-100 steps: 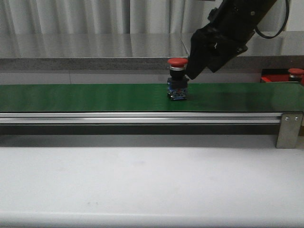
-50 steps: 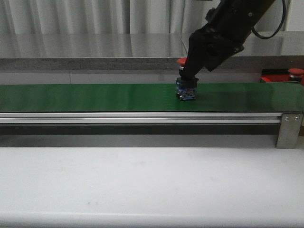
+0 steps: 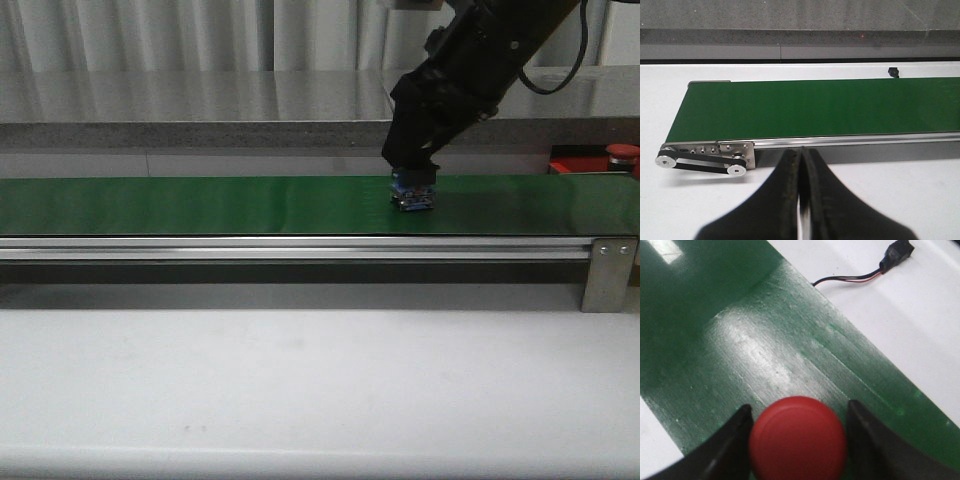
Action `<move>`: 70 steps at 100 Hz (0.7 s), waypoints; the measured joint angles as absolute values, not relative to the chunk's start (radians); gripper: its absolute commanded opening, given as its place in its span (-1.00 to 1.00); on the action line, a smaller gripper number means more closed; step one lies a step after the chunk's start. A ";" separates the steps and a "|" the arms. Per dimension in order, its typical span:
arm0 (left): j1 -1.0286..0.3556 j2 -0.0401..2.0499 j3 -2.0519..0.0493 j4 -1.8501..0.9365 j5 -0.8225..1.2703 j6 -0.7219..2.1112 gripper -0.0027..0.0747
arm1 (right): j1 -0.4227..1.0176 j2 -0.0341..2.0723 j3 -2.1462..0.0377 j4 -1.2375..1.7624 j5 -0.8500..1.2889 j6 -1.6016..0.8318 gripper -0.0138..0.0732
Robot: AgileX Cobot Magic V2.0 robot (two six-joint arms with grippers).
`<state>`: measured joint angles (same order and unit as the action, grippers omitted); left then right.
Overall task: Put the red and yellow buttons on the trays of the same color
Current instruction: 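Lift the red button and carry it over the red tray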
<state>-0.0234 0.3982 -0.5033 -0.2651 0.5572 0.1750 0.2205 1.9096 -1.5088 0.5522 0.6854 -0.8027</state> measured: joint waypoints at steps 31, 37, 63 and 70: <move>-0.023 0.398 -0.503 -0.265 0.557 0.175 -0.98 | 0.190 1.902 -1.545 0.553 0.711 -0.799 -0.29; -0.023 0.398 -0.503 -0.265 0.557 0.175 -0.98 | 0.163 1.887 -1.568 0.553 0.734 -0.795 -0.29; -0.023 0.398 -0.503 -0.265 0.557 0.175 -0.98 | -0.100 1.829 -1.721 0.554 0.799 -0.750 -0.29; -0.023 0.398 -0.503 -0.265 0.557 0.175 -0.98 | -0.185 1.832 -1.751 0.556 0.797 -0.734 -0.29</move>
